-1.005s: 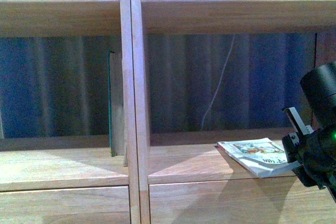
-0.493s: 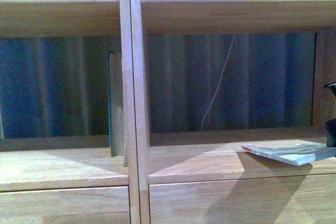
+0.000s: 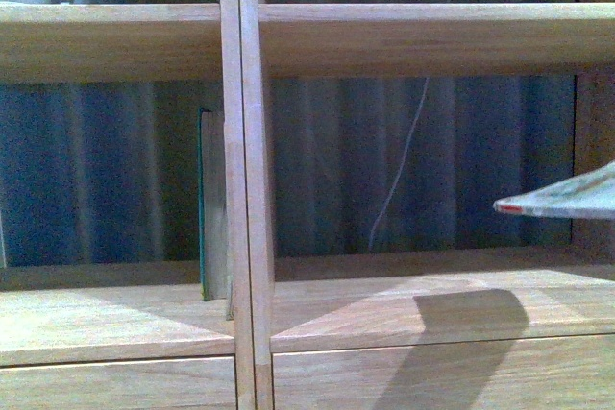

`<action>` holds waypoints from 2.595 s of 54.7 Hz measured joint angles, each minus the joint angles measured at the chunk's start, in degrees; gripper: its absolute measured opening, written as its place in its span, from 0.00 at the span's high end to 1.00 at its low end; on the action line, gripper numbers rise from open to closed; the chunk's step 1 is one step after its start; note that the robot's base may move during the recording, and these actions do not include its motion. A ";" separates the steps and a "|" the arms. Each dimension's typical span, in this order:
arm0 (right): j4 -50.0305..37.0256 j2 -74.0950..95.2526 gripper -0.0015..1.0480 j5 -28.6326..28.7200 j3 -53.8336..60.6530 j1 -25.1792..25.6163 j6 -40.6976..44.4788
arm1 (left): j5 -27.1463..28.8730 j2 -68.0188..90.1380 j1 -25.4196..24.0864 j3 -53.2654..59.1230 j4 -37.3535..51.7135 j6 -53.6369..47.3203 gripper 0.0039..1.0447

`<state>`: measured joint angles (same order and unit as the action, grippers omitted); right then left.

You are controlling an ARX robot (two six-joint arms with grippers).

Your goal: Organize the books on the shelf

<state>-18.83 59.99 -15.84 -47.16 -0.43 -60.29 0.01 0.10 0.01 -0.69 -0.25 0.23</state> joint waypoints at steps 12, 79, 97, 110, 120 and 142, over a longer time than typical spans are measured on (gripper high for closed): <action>-3.50 -7.76 0.93 -1.60 -0.13 -5.29 7.08 | 0.00 0.00 0.00 0.00 0.00 0.00 0.07; -13.09 2.40 0.93 -3.34 -8.09 -27.17 21.75 | -46.49 48.35 -13.55 -37.92 9.29 26.14 0.07; -15.50 4.24 0.93 -3.91 -11.58 -37.51 24.09 | -44.44 56.06 -2.10 -43.76 21.62 46.73 0.07; -15.89 4.74 0.93 -4.02 -12.46 -40.54 25.24 | -39.23 58.10 2.89 -46.27 30.60 57.61 0.07; -16.00 4.92 0.93 -4.09 -12.76 -41.29 25.22 | -37.75 58.55 5.86 -48.22 34.77 62.45 0.07; -16.44 5.57 0.93 -4.09 -15.08 -46.77 25.20 | -34.40 60.06 8.98 -50.40 35.89 65.72 0.07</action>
<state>-35.27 65.56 -19.92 -62.24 -47.20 -35.09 -34.39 60.16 8.99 -51.09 35.64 65.95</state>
